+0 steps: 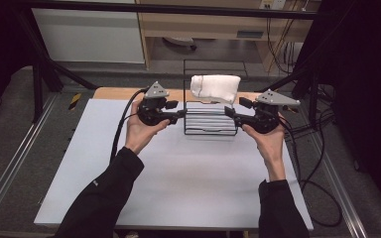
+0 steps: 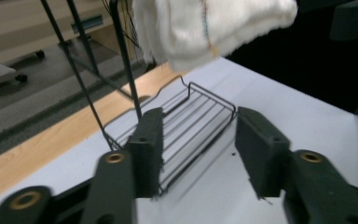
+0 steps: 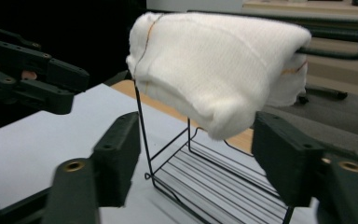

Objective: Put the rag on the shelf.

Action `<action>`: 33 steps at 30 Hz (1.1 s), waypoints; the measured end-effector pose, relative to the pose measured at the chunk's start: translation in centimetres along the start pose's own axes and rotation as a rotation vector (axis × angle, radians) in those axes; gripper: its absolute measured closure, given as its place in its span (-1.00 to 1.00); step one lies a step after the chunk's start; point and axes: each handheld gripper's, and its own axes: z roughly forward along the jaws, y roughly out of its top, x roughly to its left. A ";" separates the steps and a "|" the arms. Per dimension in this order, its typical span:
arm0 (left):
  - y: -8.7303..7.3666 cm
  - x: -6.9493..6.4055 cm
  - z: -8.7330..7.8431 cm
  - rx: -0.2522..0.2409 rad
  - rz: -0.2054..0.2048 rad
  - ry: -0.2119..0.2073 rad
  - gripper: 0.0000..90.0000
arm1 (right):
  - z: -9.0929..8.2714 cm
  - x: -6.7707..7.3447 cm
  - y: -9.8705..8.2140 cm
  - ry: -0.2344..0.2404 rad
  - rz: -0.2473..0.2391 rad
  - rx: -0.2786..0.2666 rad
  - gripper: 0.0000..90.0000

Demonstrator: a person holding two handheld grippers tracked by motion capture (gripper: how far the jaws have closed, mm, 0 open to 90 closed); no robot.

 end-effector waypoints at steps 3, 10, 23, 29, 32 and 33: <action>-1.5 0.3 -0.6 0.015 -0.005 0.008 -0.06 | -0.2 0.3 -0.6 -0.005 0.000 0.024 -0.53; -5.2 0.9 -2.2 0.054 -0.035 0.031 -0.40 | -0.7 0.6 -2.7 -0.001 0.011 0.063 -0.78; -12.2 2.2 -5.5 0.088 -0.099 0.089 -0.87 | -1.4 0.3 -8.0 0.034 0.068 0.165 -0.99; -14.8 2.5 -7.2 0.083 -0.118 0.102 -0.89 | -1.8 0.6 -10.5 0.070 0.084 0.192 -0.99; -16.2 2.7 -8.0 0.082 -0.127 0.107 -0.90 | -1.8 0.8 -11.9 0.081 0.082 0.214 -0.99; -16.6 2.7 -8.3 0.083 -0.131 0.109 -0.90 | -1.8 0.8 -12.4 0.084 0.091 0.222 -0.99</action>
